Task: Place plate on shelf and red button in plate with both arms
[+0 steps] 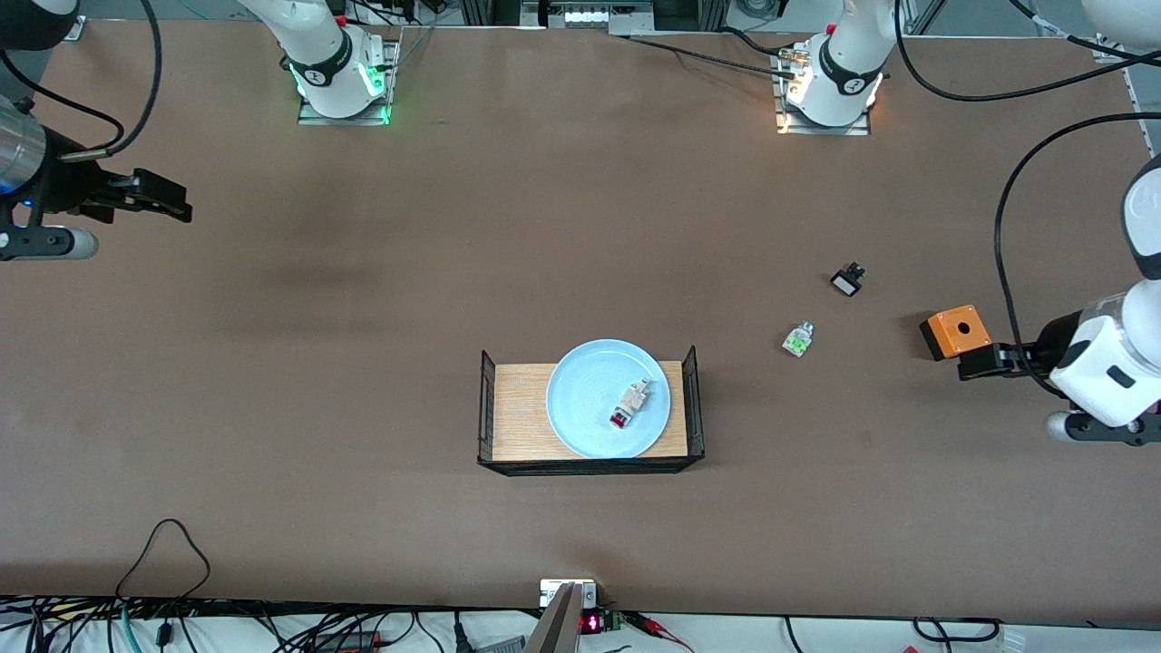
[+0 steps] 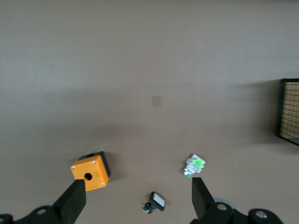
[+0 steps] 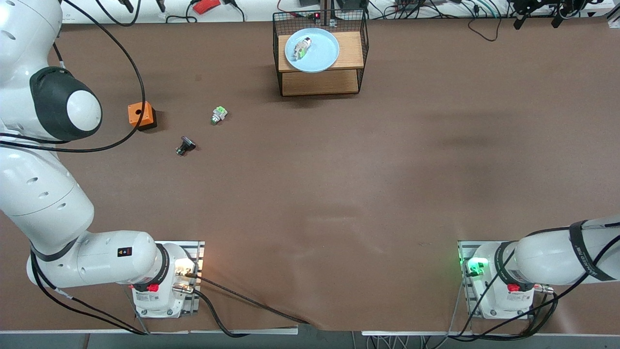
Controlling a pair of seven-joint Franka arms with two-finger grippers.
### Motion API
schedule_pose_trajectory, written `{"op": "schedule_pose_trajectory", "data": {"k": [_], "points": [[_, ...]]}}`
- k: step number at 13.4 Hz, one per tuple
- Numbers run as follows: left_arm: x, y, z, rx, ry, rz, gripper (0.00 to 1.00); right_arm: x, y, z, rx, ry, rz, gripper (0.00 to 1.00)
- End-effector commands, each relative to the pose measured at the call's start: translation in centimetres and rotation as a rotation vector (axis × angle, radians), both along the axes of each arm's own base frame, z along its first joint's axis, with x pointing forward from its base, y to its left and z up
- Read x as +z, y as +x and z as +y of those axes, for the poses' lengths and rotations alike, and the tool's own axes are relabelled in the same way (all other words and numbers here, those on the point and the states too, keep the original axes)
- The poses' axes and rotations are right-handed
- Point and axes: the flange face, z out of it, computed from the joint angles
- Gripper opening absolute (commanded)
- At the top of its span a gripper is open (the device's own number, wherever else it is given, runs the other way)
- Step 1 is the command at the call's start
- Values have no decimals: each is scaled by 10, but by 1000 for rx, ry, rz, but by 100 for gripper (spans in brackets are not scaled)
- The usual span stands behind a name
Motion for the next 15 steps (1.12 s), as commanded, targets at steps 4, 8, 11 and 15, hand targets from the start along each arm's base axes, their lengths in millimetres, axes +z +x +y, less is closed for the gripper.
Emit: {"op": "schedule_pose_trajectory", "data": {"k": [4,8,11,15], "points": [[36,-24,5,-20,55,12,100,23,11,3,4,9,-83,100],[42,-54,24,-90,-26,48,100,29,21,2,7,9,-151,100],[43,-60,23,-103,-38,53,100,29,21,1,2,9,-153,100],[33,-70,4,-105,1,-14,100,30,23,0,3,-3,-164,100]]}}
